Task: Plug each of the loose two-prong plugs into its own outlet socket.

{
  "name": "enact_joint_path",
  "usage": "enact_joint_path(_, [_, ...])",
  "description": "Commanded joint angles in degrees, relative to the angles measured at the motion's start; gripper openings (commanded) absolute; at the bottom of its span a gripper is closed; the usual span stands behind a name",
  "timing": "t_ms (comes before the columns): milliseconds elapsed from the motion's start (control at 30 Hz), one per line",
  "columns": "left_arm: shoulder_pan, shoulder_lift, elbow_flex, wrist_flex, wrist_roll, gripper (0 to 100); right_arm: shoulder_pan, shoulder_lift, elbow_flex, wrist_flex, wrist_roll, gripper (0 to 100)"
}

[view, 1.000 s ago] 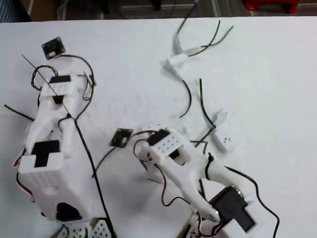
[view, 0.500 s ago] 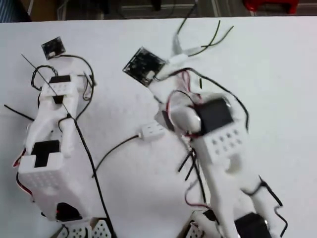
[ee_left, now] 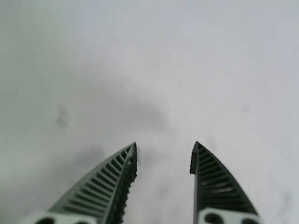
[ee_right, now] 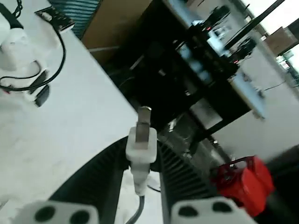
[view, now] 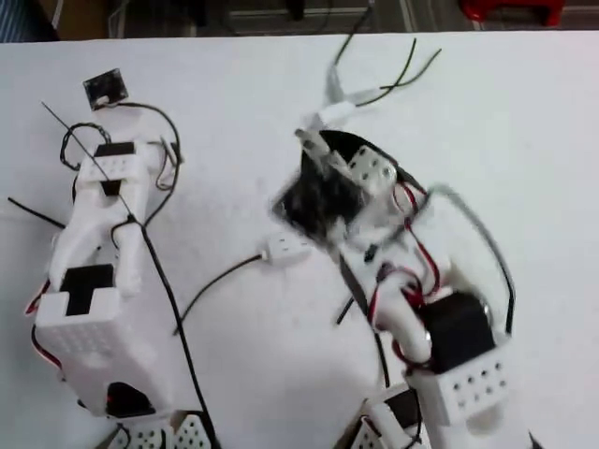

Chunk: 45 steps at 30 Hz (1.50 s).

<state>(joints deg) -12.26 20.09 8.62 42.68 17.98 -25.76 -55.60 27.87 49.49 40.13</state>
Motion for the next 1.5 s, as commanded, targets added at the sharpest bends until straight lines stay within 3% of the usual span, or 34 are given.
enact_joint_path(0, [2.33,-4.00,-0.26,-0.88,-3.16,20,3.38,-10.33,16.53,-20.79,2.37,1.9])
enact_joint_path(333, [8.22,-4.18,-1.41,-0.97,-6.86,20,5.93,-26.95,50.73,-60.97,1.93,1.9])
enact_joint_path(433, [9.36,-6.20,-2.29,-0.88,-6.86,20,5.67,-30.90,57.32,-68.00,1.93,1.9])
enact_joint_path(600, [13.23,-16.92,2.64,-0.53,-10.37,21,6.02,-32.22,59.34,-68.53,1.93,1.9])
enact_joint_path(733, [16.75,-34.24,13.54,-2.46,-14.95,24,6.11,-31.96,59.34,-68.70,1.93,1.9])
enact_joint_path(867, [16.84,-55.78,30.95,-11.25,-20.66,24,7.08,-31.96,59.34,-68.70,1.49,1.9])
enact_joint_path(1033, [18.24,-82.07,51.60,-20.13,-23.82,28,10.24,-31.96,59.34,-68.53,-5.10,1.9])
enact_joint_path(1233, [26.95,-104.92,58.73,-10.29,-28.13,28,8.57,-31.96,61.10,-67.91,-6.15,1.9])
enact_joint_path(1467, [36.70,-116.09,58.55,1.76,-30.51,28,2.15,-31.96,62.51,-67.82,-6.07,1.9])
